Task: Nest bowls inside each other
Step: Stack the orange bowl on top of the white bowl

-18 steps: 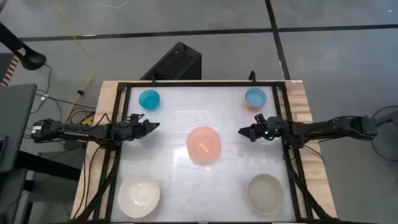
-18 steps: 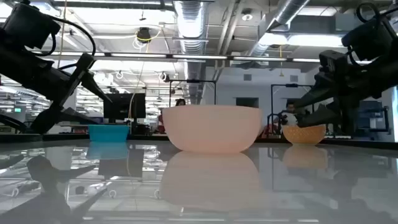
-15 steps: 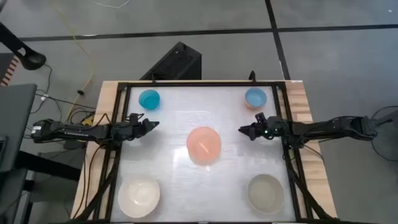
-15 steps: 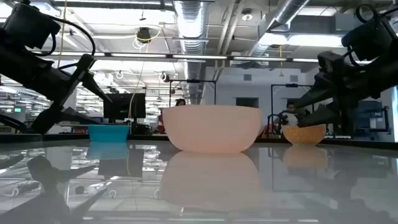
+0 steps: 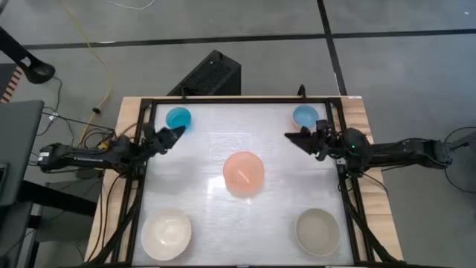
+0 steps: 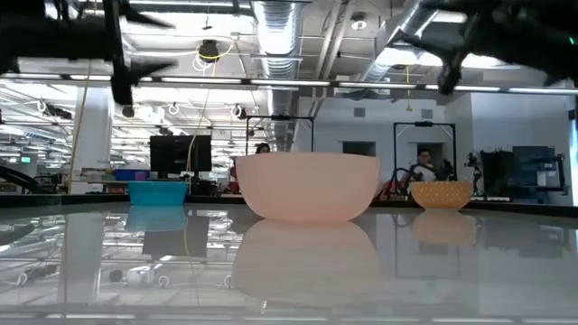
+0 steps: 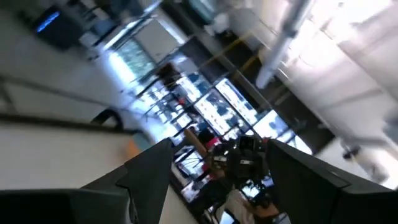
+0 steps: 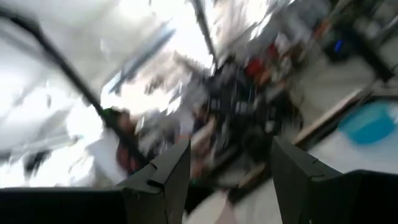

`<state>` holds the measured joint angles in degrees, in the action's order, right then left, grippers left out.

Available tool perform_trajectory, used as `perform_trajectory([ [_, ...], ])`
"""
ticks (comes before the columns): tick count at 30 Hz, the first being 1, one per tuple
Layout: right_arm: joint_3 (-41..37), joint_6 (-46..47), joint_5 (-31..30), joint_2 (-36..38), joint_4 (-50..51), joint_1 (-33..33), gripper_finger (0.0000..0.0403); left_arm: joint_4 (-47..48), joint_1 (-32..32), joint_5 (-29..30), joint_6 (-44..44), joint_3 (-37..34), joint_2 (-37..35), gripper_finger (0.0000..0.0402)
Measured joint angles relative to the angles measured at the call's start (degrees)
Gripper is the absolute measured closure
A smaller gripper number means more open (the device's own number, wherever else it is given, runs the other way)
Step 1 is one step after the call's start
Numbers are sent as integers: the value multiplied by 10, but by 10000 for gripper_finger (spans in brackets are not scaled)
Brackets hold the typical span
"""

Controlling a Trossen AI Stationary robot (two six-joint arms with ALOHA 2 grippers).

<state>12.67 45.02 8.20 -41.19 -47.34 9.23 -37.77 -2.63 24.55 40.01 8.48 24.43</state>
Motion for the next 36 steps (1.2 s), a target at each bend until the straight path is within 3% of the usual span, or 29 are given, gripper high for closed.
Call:
perform_trajectory([
  [4, 141, -82, 47, -29, 213, -35, 212, 164, 0, -21, -66, 104, -14, 152],
  [8, 281, -201, 54, -95, 421, -78, 212, 372, 0, -22, -113, 221, -10, 152],
  [13, 390, -292, 65, -199, 581, -122, 212, 548, 0, -18, -135, 329, -8, 152],
  [20, 450, -380, 87, -335, 620, -174, 212, 686, 0, -23, -129, 403, -9, 152],
  [33, 472, -500, 79, -525, 645, -178, 212, 732, 0, -24, -104, 406, -9, 152],
  [36, 472, -510, 48, -549, 643, -167, 212, 731, 0, -24, -103, 406, -9, 152],
])
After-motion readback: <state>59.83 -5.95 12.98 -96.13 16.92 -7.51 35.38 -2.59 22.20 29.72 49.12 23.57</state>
